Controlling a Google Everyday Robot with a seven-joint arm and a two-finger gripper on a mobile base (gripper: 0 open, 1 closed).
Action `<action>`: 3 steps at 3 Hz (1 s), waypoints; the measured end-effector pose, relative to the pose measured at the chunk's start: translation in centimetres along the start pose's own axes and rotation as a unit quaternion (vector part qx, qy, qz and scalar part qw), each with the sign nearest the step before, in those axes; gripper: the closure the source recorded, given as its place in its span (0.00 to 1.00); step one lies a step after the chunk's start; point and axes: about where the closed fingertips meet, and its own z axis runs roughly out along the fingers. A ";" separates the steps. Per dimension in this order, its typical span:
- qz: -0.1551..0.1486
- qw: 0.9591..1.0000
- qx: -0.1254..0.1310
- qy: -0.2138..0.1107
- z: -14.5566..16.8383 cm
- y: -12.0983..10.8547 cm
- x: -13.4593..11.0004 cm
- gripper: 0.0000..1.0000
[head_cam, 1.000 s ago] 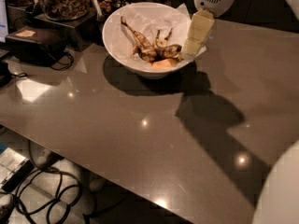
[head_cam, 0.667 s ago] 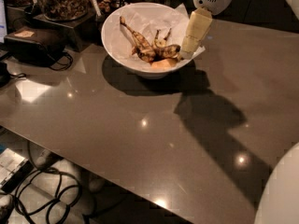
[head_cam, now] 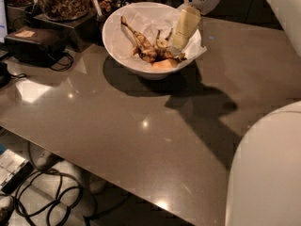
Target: Pick banana from white bowl
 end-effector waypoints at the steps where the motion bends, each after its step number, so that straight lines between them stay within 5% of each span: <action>1: 0.006 1.000 -0.010 -0.008 0.8 -0.5 -1.2 0.00; 3: 0.022 0.999 -0.019 -0.013 1.9 -1.2 -2.7 0.22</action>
Offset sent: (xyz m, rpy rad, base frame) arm 0.0077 0.0104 -0.0069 0.0189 0.1227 -0.0241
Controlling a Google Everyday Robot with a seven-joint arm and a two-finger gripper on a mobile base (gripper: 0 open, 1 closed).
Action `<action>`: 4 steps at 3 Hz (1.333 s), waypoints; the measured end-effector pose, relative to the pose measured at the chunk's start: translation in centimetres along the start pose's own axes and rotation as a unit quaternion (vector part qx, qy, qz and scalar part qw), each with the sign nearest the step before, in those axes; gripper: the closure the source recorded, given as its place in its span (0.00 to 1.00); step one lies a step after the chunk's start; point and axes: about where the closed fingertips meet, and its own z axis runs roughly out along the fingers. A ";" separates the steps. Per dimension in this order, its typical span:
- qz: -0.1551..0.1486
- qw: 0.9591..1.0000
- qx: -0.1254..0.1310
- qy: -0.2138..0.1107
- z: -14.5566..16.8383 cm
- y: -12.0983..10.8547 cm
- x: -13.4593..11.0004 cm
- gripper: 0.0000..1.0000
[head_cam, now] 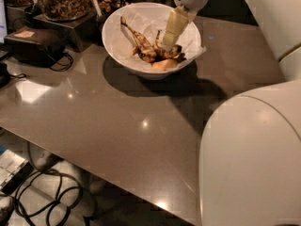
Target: Pick banana from white bowl
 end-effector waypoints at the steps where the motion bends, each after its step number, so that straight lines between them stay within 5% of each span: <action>1: 0.007 1.000 -0.004 -0.003 0.4 -0.2 -0.6 0.24; 3: 0.014 1.000 -0.022 -0.004 1.8 -0.3 -1.6 0.50; 4: 0.020 0.999 -0.032 -0.007 2.4 -0.2 -1.9 0.50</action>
Offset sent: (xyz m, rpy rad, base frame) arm -0.0103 0.0005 -0.0023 -0.0199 0.1381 0.0012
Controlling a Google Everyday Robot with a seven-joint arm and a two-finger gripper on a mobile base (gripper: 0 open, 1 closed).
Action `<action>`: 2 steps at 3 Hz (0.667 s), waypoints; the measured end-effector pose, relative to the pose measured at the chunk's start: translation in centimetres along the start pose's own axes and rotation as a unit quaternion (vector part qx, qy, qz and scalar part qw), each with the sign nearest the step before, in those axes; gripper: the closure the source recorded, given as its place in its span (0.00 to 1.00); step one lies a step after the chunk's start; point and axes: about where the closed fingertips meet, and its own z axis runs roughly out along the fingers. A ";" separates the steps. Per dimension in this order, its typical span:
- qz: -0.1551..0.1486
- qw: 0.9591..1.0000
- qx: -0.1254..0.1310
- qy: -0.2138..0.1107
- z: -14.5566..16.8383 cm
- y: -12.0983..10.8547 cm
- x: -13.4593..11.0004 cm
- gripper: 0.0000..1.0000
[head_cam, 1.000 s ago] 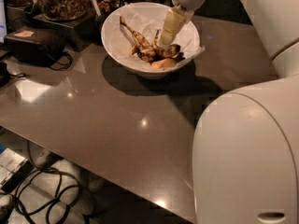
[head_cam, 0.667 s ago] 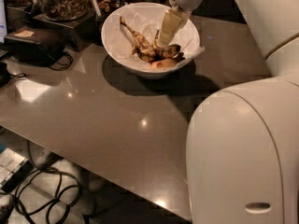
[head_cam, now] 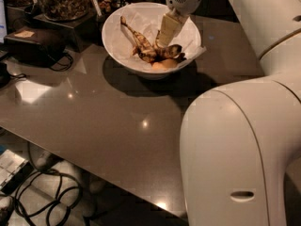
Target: Pick banana from white bowl
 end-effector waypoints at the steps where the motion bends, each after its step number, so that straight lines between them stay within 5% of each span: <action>1: 0.001 1.000 -0.008 0.000 0.4 0.3 -0.3 0.47; 2: -0.007 1.000 -0.020 -0.002 1.0 0.8 -0.9 0.45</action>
Offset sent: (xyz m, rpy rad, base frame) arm -0.0363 0.0030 -0.0067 -0.0307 0.1831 0.0724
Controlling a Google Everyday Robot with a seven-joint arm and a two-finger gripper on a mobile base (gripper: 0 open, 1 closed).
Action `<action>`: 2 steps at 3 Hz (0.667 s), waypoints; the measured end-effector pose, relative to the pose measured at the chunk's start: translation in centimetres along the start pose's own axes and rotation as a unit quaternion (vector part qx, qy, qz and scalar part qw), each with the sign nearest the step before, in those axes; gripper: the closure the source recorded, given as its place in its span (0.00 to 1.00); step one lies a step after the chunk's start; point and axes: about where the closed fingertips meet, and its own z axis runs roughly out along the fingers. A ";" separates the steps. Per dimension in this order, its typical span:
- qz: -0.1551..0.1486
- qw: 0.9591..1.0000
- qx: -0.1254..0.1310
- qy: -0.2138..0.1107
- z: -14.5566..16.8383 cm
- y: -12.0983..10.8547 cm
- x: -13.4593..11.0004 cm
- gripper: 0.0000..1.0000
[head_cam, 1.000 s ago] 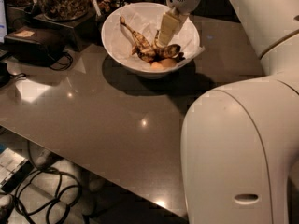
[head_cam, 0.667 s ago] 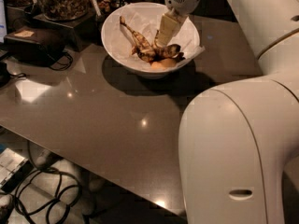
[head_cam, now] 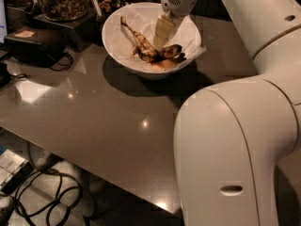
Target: Pick banana from white bowl
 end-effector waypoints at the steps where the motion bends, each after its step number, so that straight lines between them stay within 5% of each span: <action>1: -0.006 1.000 -0.009 0.000 0.7 0.3 -0.6 0.44; 2: -0.004 1.000 -0.017 0.005 1.6 0.2 -0.7 0.46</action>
Offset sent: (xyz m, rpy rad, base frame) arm -0.0323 -0.0090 -0.0152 -0.0681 0.2057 0.0535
